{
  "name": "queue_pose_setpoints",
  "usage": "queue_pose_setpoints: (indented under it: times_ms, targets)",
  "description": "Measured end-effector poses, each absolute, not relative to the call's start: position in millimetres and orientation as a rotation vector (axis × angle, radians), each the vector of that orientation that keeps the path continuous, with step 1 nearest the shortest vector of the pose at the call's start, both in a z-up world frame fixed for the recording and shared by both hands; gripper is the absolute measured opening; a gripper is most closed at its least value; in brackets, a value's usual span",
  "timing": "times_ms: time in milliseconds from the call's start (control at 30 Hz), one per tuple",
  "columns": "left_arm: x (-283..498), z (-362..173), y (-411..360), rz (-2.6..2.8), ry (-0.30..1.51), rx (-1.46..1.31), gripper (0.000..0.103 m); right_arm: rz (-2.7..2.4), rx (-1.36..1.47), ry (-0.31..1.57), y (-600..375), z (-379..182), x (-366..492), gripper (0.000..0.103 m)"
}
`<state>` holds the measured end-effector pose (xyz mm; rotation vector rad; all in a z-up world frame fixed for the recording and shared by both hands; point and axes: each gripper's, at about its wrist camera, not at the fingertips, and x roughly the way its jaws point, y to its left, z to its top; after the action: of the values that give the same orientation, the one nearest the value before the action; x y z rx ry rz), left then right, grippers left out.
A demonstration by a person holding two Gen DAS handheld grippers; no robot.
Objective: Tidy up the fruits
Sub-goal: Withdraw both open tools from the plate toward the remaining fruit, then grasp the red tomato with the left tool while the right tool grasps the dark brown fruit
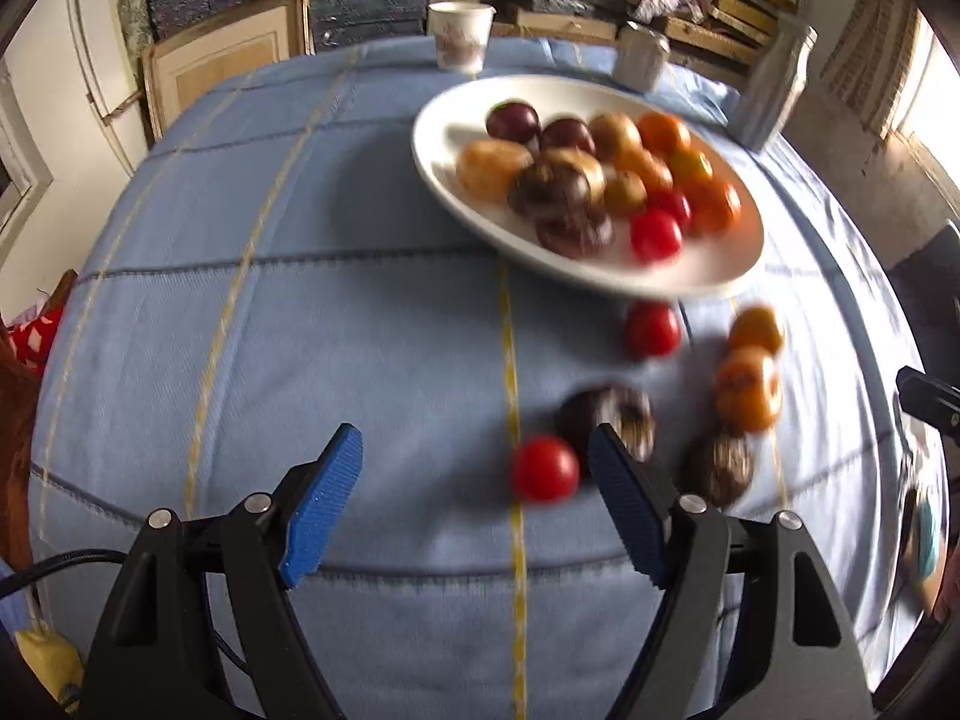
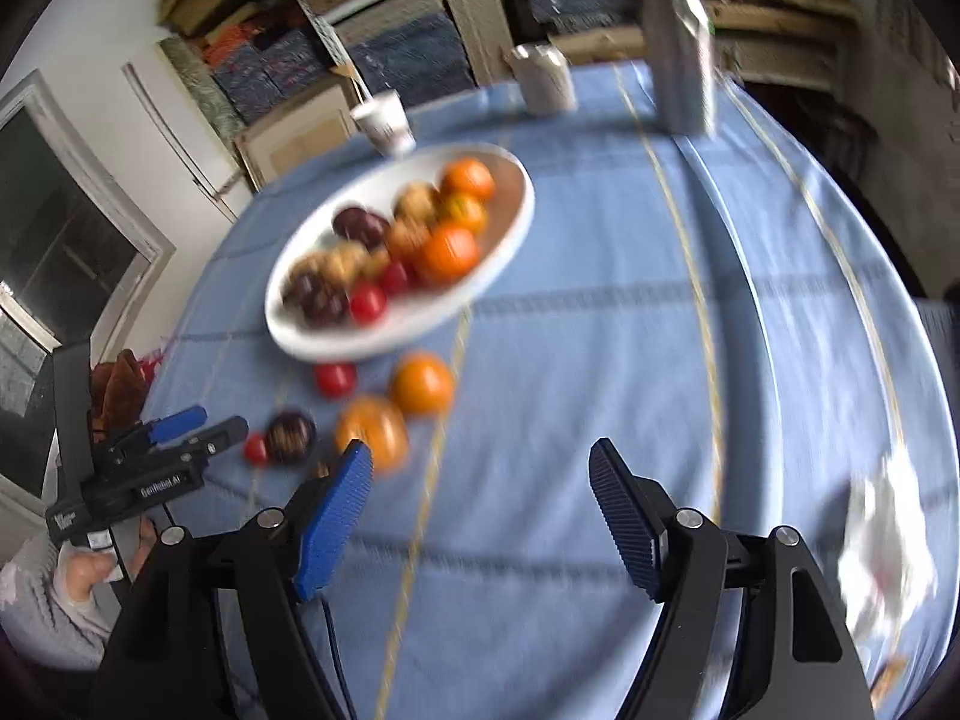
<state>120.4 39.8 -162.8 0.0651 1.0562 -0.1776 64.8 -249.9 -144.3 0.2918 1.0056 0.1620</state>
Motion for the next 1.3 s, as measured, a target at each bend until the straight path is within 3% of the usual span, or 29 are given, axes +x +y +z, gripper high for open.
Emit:
queue_pose_setpoints:
  times_ms: [133, 267, 500, 633, 933, 1033, 1300]
  targets:
    - [104, -171, 35, -0.228, 1.005, 0.158, 0.074, 0.144, 0.304, 1.045, -252, -152, 44, 0.076]
    - [109, -178, 33, -0.327, 1.002, 0.181, 0.053, 0.128, 0.291, 1.037, -251, -145, 34, 0.077]
    - [122, -181, 32, -0.450, 0.996, 0.146, 0.050, 0.075, 0.288, 1.034, -257, -138, 18, 0.081]
    - [122, -182, 33, -0.521, 1.004, 0.131, 0.037, 0.056, 0.289, 1.038, -258, -138, 14, 0.081]
    - [116, -188, 29, -0.540, 1.023, 0.126, 0.035, 0.070, 0.264, 1.040, -252, -136, 12, 0.081]
    - [113, -188, 30, -0.508, 1.021, 0.134, 0.027, 0.091, 0.252, 1.038, -247, -135, 14, 0.081]
    - [93, -167, 48, -0.425, 1.000, 0.080, 0.026, 0.247, 0.170, 1.059, -198, -143, 40, 0.081]
